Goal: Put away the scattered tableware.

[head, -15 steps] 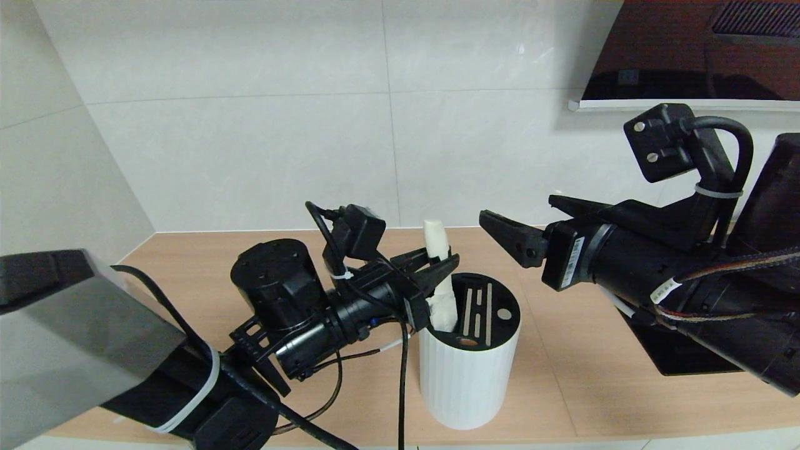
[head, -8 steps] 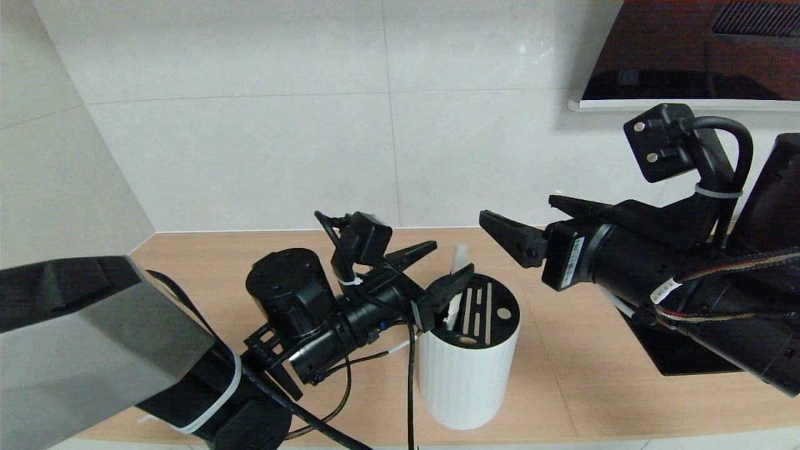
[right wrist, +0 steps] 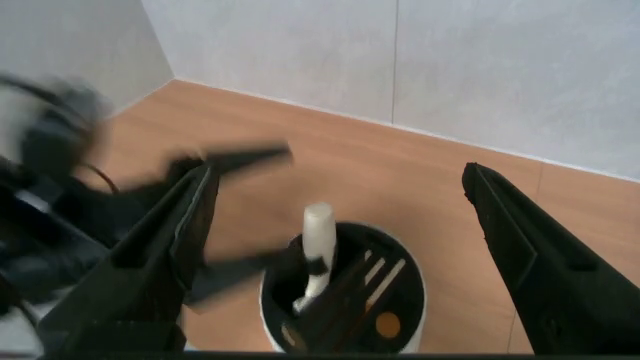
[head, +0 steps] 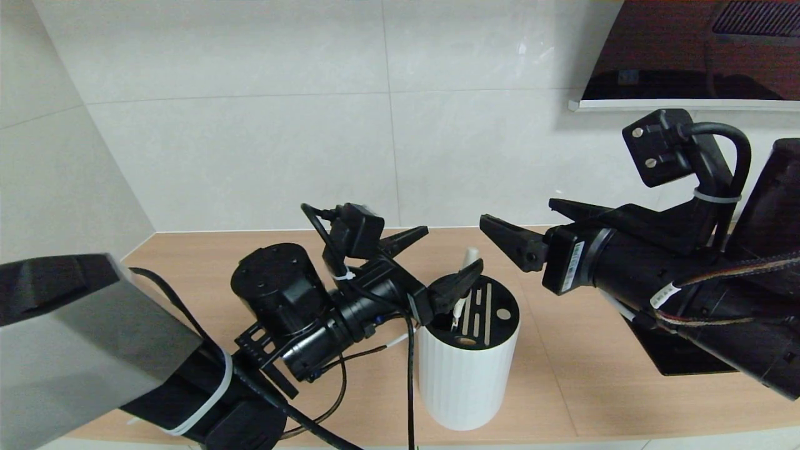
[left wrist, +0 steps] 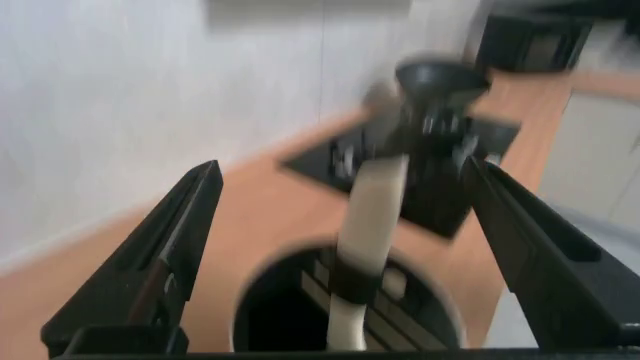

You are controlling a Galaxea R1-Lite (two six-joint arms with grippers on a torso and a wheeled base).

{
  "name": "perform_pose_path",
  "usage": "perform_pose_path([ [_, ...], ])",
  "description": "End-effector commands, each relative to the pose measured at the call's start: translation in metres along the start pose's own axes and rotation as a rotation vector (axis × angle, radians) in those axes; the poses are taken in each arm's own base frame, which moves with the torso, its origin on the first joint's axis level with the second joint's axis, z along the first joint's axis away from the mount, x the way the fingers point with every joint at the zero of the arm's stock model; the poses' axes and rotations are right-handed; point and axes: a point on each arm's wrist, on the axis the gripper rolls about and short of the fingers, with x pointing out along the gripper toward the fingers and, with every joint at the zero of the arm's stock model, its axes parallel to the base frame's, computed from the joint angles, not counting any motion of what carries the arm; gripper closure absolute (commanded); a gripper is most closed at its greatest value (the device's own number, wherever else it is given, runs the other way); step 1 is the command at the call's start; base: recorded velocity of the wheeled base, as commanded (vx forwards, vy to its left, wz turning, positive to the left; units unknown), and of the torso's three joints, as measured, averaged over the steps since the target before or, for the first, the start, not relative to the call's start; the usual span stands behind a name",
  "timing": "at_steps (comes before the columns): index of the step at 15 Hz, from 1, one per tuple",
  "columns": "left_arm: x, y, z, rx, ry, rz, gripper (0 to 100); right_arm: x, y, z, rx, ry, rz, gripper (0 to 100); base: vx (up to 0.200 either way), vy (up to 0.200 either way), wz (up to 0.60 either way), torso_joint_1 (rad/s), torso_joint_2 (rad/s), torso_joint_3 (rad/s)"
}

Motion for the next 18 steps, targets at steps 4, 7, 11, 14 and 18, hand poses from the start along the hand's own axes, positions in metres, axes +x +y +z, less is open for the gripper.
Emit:
perform_pose_path([
  [4,-0.041,-0.005,0.105,0.070,-0.317,0.118,0,-0.018,-0.039,0.000,-0.023,-0.009,-0.127,0,0.000,0.000,0.00,0.000,0.00,0.000],
  [7,-0.100,-0.003,0.141,0.120,-0.381,0.219,0,-0.079,-0.057,0.004,-0.027,-0.067,-0.170,0,0.000,0.000,0.00,0.000,0.00,0.000],
  [11,-0.175,-0.018,0.155,0.142,-0.320,0.335,0,-0.150,-0.091,-0.014,-0.106,-0.116,-0.385,0,0.000,0.000,0.00,0.000,0.00,0.000],
  [14,-0.230,-0.047,0.157,0.093,-0.275,0.366,0,-0.216,-0.087,-0.019,-0.128,-0.227,-0.450,0,0.000,0.000,0.00,0.000,0.00,0.000],
  [18,-0.291,-0.079,0.136,0.097,-0.227,0.445,0,-0.289,-0.073,-0.032,-0.151,-0.227,-0.538,0,0.000,0.000,0.00,0.000,0.00,0.000],
])
